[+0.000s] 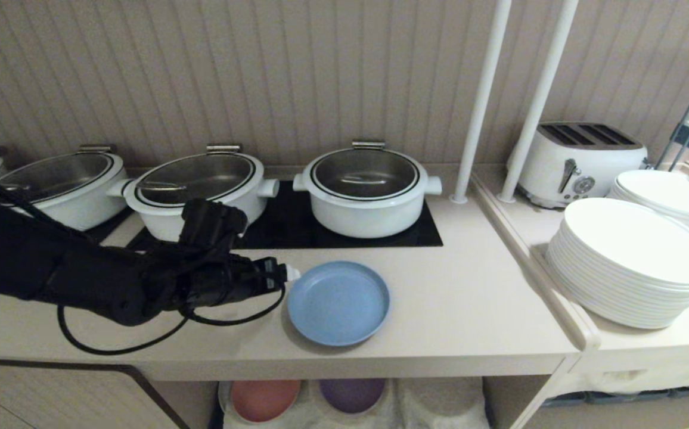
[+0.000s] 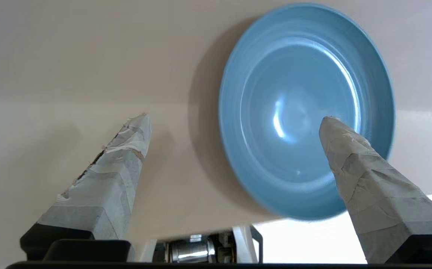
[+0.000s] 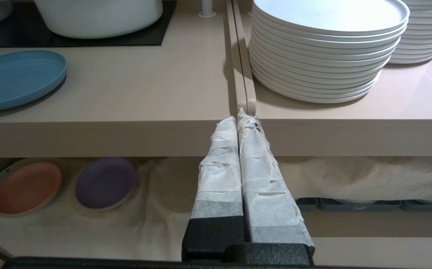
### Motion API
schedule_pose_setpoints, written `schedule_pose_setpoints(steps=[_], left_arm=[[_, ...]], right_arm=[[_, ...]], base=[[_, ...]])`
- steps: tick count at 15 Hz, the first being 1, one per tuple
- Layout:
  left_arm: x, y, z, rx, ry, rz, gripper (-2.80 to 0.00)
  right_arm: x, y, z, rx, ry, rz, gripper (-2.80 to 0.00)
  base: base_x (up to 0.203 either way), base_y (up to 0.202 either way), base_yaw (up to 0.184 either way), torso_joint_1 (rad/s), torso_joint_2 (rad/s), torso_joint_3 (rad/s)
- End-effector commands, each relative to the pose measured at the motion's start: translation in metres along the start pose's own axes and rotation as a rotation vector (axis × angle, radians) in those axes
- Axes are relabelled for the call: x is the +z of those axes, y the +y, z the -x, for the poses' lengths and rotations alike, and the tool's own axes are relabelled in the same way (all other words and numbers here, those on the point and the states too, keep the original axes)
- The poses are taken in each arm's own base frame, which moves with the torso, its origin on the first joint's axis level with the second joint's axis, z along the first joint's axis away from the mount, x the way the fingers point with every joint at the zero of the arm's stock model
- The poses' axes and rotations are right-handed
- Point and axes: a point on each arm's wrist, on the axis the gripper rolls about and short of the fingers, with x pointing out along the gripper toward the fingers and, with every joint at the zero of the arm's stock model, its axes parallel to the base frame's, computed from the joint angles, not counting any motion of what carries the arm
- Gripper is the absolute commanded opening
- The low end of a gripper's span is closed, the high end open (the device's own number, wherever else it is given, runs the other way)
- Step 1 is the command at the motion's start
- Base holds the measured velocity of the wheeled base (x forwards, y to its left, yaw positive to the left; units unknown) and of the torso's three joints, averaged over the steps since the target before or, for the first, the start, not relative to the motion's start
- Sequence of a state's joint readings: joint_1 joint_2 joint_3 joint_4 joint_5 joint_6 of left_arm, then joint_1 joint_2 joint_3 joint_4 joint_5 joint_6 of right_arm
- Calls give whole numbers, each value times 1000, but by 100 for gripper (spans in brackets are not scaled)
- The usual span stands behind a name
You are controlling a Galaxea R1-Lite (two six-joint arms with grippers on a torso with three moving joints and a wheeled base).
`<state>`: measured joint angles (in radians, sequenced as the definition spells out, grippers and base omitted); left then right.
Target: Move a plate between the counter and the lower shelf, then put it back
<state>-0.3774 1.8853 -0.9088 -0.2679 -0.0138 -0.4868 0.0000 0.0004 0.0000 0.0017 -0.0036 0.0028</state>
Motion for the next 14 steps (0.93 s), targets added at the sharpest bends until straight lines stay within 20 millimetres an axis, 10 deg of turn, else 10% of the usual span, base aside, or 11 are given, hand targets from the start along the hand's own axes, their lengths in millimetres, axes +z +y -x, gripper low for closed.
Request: schedule_pose_setpoints(steps=[1,2,14], left_arm=[[0,0,19,-14,-27,2,0],[-3,1,25,-15,-28,2,-280],[-40,22,124,42,-185,8,-280]], right_arm=[[0,0,0,-1,-1,0,-280],[0,0,0,-1,-1,0,-280],[0,0,0,-1,-1,0,-280]], base=[[0,0,0,0,0,0],[0,0,0,0,0,0],[0,0,0,0,0,0]])
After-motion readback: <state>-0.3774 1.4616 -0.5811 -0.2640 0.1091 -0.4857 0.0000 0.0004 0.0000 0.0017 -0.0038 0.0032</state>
